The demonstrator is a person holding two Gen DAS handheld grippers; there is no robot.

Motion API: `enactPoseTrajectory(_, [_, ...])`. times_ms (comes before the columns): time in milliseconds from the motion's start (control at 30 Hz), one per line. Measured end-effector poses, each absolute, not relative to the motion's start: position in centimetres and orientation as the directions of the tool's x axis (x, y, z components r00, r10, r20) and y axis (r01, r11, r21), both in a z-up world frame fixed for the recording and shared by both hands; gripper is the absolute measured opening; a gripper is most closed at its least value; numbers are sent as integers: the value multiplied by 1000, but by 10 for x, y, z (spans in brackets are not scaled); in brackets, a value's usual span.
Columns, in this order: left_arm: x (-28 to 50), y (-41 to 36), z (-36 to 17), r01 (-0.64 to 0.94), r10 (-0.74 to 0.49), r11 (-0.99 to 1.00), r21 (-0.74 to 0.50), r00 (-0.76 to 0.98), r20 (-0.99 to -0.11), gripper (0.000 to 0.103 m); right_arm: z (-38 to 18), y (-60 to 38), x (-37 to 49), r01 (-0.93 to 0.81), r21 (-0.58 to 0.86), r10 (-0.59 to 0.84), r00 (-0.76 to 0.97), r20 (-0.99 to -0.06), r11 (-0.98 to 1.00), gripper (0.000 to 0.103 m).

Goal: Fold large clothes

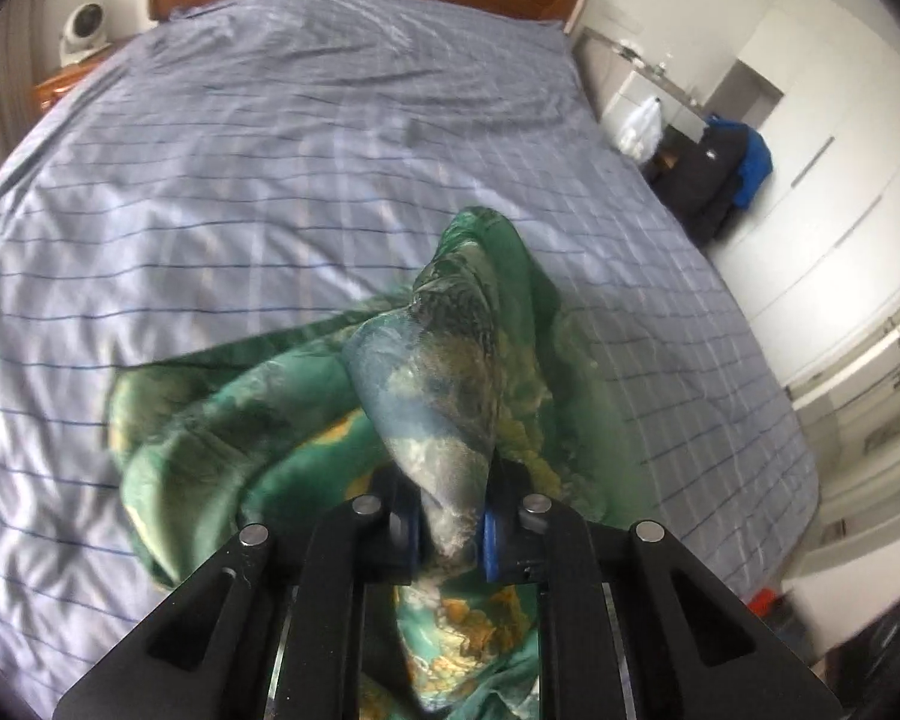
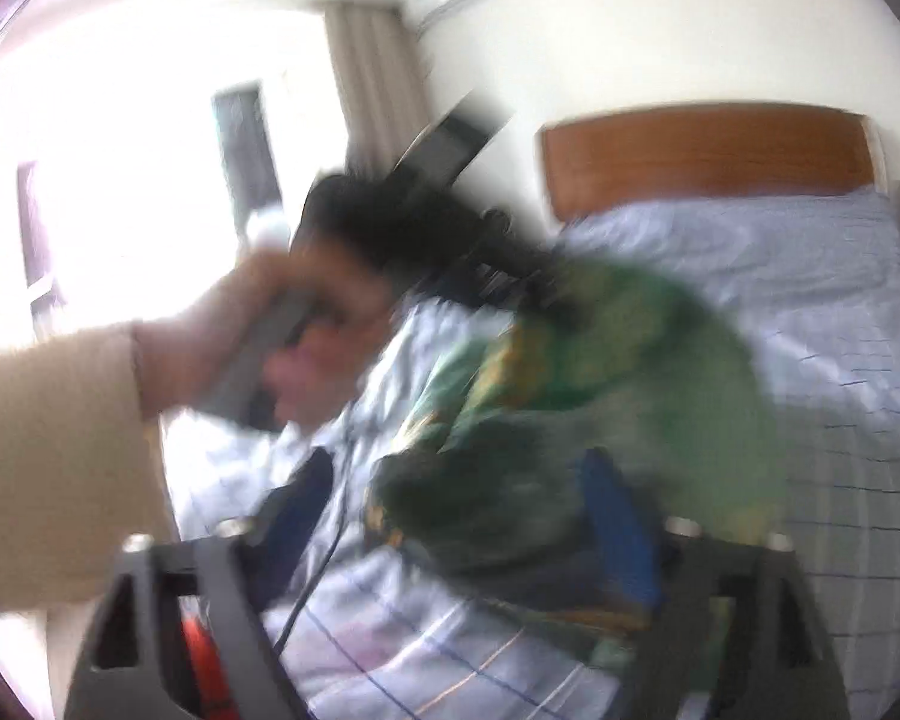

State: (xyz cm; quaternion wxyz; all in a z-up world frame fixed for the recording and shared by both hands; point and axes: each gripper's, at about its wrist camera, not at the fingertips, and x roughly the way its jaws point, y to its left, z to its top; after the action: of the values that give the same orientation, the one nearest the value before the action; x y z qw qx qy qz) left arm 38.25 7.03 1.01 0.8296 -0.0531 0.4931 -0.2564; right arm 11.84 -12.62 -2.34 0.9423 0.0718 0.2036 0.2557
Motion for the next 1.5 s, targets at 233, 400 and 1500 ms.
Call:
enactPoseTrajectory(233, [390, 120, -20, 301, -441, 891, -340, 397, -805, 13, -39, -158, 212, -288, 287, 401, 752, -523, 914, 58])
enactPoseTrajectory(400, [396, 143, -46, 227, -382, 922, -312, 419, -824, 33, -100, -92, 279, -327, 184, 353, 589, -727, 927, 59])
enactPoseTrajectory(1500, [326, 148, -117, 75, -302, 947, -313, 544, -783, 69, -142, -112, 240, -228, 167, 270, 561, -783, 959, 90])
